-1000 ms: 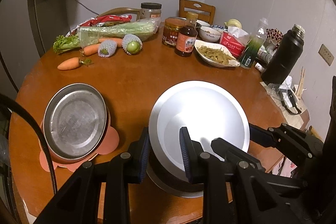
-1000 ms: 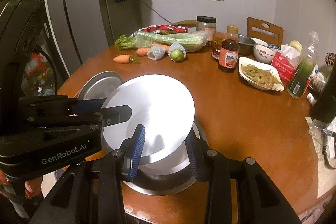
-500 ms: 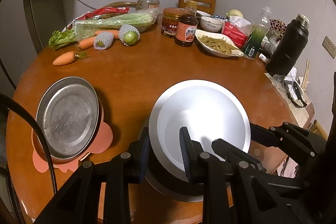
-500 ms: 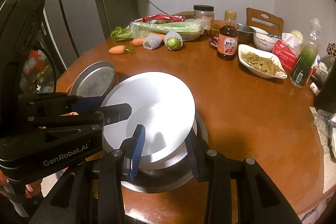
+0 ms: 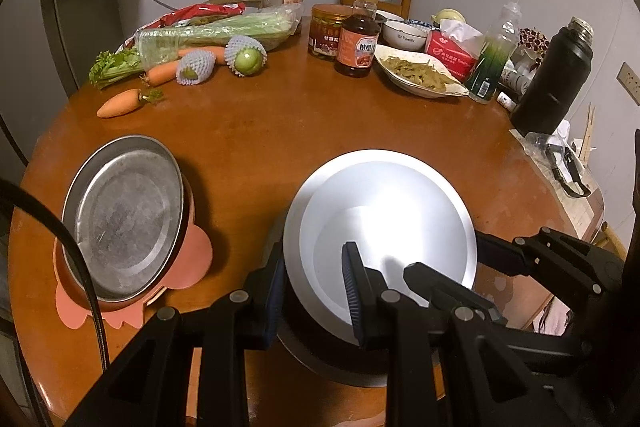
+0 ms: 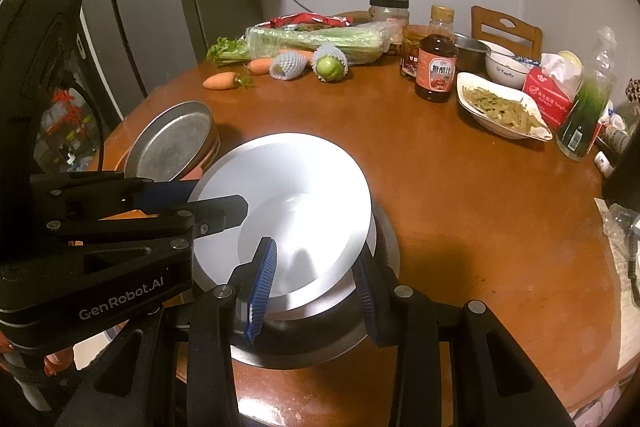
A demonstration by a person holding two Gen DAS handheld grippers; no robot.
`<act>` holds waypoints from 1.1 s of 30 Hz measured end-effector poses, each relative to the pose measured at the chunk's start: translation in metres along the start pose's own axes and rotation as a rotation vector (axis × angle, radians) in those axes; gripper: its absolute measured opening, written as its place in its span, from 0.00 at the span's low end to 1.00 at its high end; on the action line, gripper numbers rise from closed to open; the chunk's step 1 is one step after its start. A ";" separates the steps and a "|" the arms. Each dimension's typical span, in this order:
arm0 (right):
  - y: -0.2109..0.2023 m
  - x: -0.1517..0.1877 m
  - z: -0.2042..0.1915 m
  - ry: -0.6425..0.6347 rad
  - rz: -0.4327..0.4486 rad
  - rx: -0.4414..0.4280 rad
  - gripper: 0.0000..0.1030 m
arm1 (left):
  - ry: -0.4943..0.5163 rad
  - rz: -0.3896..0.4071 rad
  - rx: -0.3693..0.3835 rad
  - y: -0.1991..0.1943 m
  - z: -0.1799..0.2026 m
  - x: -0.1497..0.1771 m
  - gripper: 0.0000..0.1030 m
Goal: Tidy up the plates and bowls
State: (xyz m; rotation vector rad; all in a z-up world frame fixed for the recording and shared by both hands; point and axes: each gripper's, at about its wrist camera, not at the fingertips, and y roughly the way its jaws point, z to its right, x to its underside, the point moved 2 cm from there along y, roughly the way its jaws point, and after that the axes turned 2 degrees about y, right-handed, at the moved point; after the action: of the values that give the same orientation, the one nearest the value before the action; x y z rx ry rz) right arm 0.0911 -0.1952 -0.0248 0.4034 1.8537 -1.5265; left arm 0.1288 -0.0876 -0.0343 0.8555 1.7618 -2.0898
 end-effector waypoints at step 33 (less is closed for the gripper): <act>-0.008 -0.005 0.025 0.054 0.014 0.060 0.40 | -0.026 0.002 -0.004 -0.006 -0.017 0.004 0.33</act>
State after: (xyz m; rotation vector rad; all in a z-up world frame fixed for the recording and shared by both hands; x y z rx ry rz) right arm 0.0973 -0.2198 -0.0166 0.4883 1.8458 -1.5788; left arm 0.1267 -0.0689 -0.0333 0.8248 1.7503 -2.0859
